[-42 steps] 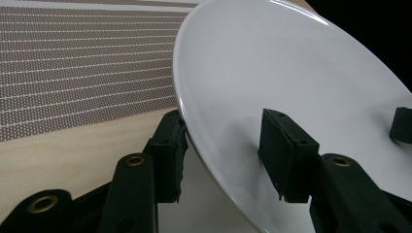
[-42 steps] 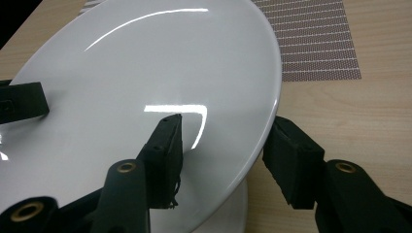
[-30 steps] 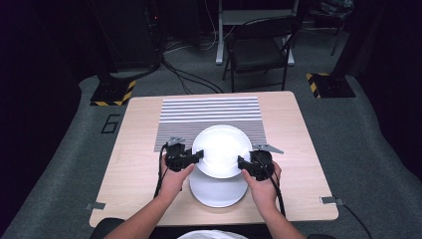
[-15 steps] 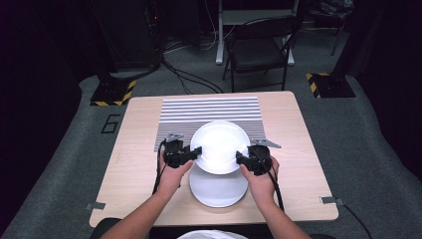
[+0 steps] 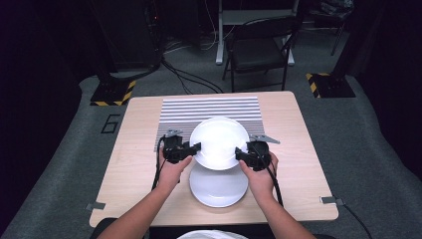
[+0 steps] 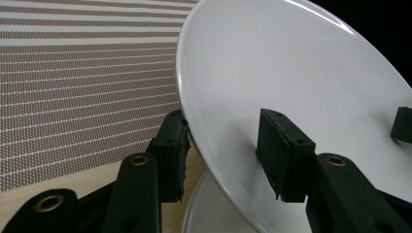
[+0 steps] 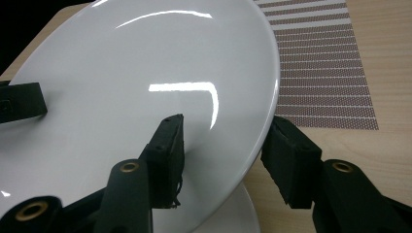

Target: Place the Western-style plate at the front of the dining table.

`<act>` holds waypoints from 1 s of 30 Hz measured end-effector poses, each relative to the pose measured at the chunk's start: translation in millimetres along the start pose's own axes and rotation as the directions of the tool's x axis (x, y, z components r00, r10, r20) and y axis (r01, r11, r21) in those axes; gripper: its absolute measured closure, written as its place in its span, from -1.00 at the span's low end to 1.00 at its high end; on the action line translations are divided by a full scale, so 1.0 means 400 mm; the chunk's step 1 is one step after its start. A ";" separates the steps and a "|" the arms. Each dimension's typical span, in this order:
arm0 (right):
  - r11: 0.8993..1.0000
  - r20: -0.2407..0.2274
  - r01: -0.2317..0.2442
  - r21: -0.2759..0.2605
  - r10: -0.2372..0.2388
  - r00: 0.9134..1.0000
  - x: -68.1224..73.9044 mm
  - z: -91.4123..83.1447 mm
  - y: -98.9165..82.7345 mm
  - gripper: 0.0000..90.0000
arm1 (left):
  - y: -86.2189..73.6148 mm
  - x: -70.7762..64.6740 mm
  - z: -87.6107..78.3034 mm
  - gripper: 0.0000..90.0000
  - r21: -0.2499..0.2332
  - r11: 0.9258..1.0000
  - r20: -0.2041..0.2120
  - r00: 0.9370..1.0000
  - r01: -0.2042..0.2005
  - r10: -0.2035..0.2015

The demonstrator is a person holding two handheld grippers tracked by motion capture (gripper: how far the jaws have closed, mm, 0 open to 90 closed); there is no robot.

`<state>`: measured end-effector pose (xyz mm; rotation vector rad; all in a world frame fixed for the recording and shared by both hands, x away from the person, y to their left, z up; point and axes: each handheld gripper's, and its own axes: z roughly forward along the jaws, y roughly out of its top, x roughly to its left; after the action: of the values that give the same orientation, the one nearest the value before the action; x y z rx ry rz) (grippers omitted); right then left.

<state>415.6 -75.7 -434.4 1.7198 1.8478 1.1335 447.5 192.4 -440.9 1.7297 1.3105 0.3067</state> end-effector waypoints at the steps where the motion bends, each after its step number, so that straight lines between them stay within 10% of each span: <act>1: 1.000 0.000 0.003 -0.001 -0.003 1.000 -0.001 0.001 0.002 0.11 | 0.003 0.001 0.001 0.21 -0.003 1.000 0.001 1.000 -0.002 0.002; 30: 0.999 -0.008 0.027 -0.032 -0.027 1.000 0.013 0.031 0.071 0.13 | 0.068 0.043 0.017 0.22 -0.006 1.000 0.025 0.999 0.026 -0.025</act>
<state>442.3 -69.0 -419.3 1.6702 1.8427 1.1550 476.3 203.3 -428.9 1.7054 1.3114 0.2734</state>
